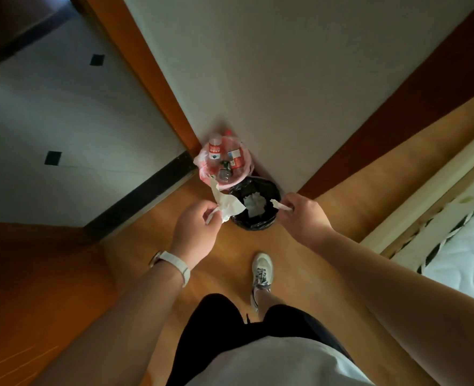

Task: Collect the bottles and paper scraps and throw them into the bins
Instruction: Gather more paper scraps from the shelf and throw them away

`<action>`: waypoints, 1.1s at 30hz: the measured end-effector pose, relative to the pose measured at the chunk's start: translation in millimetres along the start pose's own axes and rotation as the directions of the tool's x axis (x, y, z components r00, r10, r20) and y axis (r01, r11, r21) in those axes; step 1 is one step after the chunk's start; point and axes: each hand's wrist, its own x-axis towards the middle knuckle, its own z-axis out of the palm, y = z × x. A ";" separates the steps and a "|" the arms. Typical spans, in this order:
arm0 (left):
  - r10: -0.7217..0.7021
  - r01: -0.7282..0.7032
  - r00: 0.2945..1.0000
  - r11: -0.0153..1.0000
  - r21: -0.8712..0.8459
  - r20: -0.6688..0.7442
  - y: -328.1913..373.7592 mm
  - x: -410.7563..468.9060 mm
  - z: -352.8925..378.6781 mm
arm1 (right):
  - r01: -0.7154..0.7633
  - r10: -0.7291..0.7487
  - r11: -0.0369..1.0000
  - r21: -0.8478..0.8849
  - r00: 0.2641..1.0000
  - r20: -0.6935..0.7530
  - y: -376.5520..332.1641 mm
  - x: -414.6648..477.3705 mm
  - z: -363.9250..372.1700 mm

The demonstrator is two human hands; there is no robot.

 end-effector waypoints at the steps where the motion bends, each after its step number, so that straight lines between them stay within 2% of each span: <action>1: 0.001 -0.002 1.000 1.000 0.005 0.014 -0.8 9.4 3.0 | -0.017 0.016 1.000 0.006 1.000 0.002 1.1 7.0 1.8; 7: 0.029 -0.029 0.997 1.000 0.008 0.072 -22.3 75.2 28.2 | -0.117 0.116 0.993 0.026 0.993 0.036 15.0 51.2 25.8; 12: 0.001 -0.013 0.976 0.999 0.053 0.219 -56.3 123.4 61.4 | -0.208 0.207 0.977 0.041 0.978 0.017 19.8 93.5 56.7; 17: 0.034 -0.063 0.944 0.995 0.079 0.327 -91.2 167.8 95.7 | -0.302 0.304 0.949 0.092 0.953 -0.005 35.8 131.1 103.6; 23: 0.020 -0.053 0.917 0.996 0.073 0.399 -159.2 229.8 176.3 | -0.378 0.386 0.916 0.132 0.922 -0.038 90.2 195.4 184.1; 28: 0.060 -0.100 0.895 0.993 0.068 0.442 -219.7 262.0 251.2 | -0.415 0.426 0.898 0.143 0.903 -0.056 147.3 241.8 255.1; 33: 0.061 -0.114 0.873 0.990 0.080 0.484 -266.0 278.3 310.9 | -0.418 0.423 0.904 0.090 0.904 -0.051 200.1 270.0 305.4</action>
